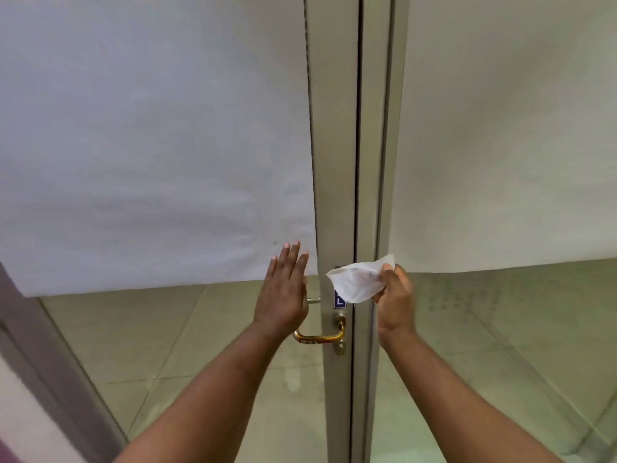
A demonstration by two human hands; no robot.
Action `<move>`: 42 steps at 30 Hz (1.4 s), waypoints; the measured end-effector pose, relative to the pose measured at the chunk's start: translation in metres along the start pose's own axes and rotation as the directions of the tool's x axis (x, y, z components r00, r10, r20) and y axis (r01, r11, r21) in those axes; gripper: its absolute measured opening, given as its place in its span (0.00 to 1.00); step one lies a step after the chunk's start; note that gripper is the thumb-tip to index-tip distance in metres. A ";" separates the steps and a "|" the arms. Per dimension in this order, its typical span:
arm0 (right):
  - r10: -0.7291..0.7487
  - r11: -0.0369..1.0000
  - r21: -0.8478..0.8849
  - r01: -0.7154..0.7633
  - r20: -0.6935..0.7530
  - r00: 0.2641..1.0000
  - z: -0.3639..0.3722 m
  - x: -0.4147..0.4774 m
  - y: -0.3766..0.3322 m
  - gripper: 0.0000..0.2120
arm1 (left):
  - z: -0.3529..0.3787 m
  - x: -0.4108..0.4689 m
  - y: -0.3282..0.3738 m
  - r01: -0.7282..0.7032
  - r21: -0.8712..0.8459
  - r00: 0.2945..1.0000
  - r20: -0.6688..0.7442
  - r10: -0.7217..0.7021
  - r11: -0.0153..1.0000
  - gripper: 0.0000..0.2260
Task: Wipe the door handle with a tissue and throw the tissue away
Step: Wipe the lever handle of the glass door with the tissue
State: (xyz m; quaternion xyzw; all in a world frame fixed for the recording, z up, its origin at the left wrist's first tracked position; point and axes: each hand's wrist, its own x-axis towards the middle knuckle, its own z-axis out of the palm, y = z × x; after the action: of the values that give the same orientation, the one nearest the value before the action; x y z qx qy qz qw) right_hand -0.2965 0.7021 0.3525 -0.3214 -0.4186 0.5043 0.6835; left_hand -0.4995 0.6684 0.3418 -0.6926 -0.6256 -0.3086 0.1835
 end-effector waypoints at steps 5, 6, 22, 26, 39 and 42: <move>-0.008 0.998 -0.058 0.005 -0.055 0.998 -0.014 0.005 0.034 0.11 | 0.028 0.011 -0.022 -0.090 0.102 0.996 0.039 0.086 0.991 0.28; -0.024 0.996 -0.082 0.019 -0.065 0.998 -0.018 0.005 0.039 0.11 | 0.034 0.012 -0.025 -0.095 0.128 0.995 0.030 0.092 0.987 0.29; -0.108 0.784 -0.615 0.092 0.011 0.994 -0.034 -0.008 0.152 0.07 | 0.086 0.057 -0.083 -0.247 0.246 0.960 -0.067 0.270 0.937 0.32; -0.127 0.640 -0.733 0.231 0.196 0.972 -0.036 -0.008 0.167 0.11 | 0.094 0.062 -0.091 -0.278 0.263 0.942 -0.115 0.316 0.924 0.32; 0.019 0.256 -0.901 0.350 0.367 0.930 -0.027 0.004 0.189 0.17 | 0.099 0.065 -0.094 -0.313 0.272 0.915 -0.172 0.366 0.910 0.32; 0.047 0.324 -0.924 0.204 0.232 0.972 -0.027 0.008 0.191 0.11 | 0.099 0.065 -0.094 -0.307 0.284 0.918 -0.165 0.361 0.908 0.32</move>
State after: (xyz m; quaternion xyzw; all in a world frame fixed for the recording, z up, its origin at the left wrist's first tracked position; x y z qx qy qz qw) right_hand -0.3515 0.7640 0.1786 -0.5798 -0.7195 0.1658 0.3443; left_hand -0.5703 0.7948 0.2988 -0.7234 -0.5078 -0.2630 0.3868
